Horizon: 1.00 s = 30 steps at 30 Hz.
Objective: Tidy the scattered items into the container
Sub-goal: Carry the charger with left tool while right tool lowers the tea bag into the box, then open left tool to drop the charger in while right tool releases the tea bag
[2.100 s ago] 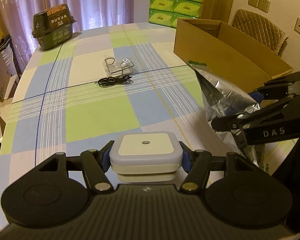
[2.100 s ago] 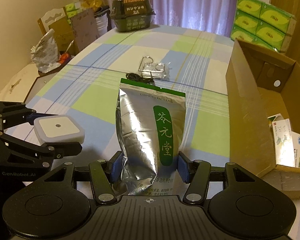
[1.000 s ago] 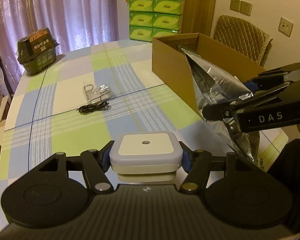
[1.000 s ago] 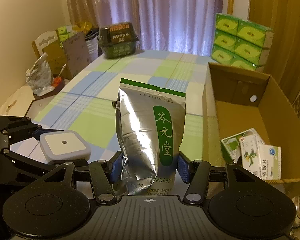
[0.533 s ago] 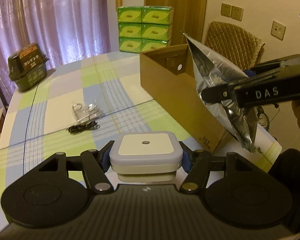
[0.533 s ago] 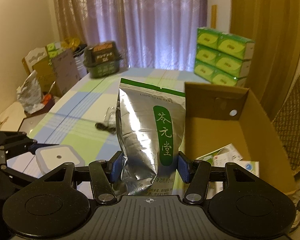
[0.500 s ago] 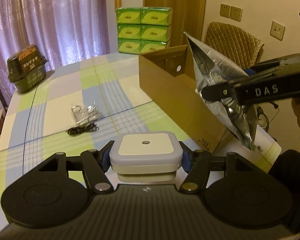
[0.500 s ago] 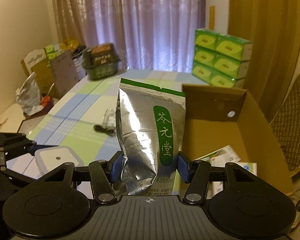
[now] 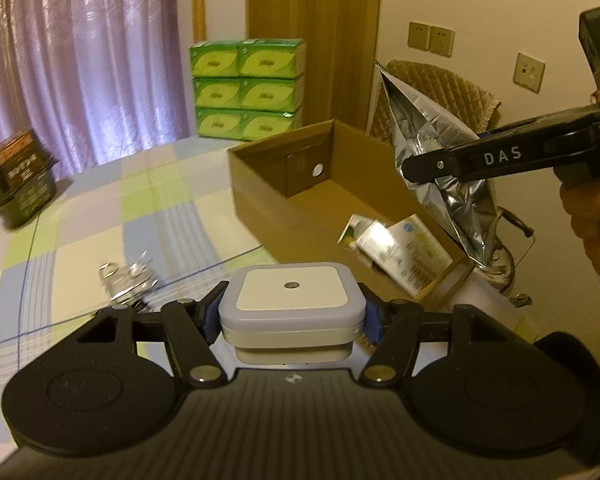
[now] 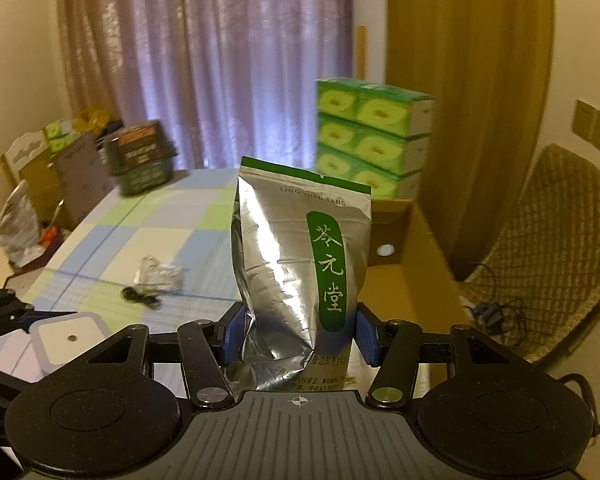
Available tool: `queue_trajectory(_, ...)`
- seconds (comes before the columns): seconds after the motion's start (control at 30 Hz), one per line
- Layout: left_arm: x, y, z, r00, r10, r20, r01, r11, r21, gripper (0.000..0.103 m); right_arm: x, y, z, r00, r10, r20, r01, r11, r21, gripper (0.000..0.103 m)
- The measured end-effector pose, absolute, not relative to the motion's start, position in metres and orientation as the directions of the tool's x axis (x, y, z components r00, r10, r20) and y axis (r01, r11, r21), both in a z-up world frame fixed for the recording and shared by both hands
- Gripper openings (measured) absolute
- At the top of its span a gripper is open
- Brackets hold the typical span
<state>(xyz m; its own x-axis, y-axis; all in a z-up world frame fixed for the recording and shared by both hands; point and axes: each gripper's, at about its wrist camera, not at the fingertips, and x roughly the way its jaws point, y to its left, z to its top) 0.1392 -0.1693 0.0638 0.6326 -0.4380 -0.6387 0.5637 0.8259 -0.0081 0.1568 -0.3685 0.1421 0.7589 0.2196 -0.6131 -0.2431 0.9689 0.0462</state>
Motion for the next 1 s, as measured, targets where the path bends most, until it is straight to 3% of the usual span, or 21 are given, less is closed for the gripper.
queue_trajectory(0.47,0.170,-0.245,0.069,0.606,-0.526,-0.596,0.635,0.772,-0.035,0.060,0.187,-0.426,0.137,0.761,0.151,-0.631,-0.166,0.985,0.035,0.058)
queue_trajectory(1.0,0.202,-0.293,0.031,0.553,-0.534,-0.639,0.665,0.745,-0.048,0.060,0.213,-0.447,0.114,0.739,0.148,-0.658,-0.151,0.987,0.053,0.058)
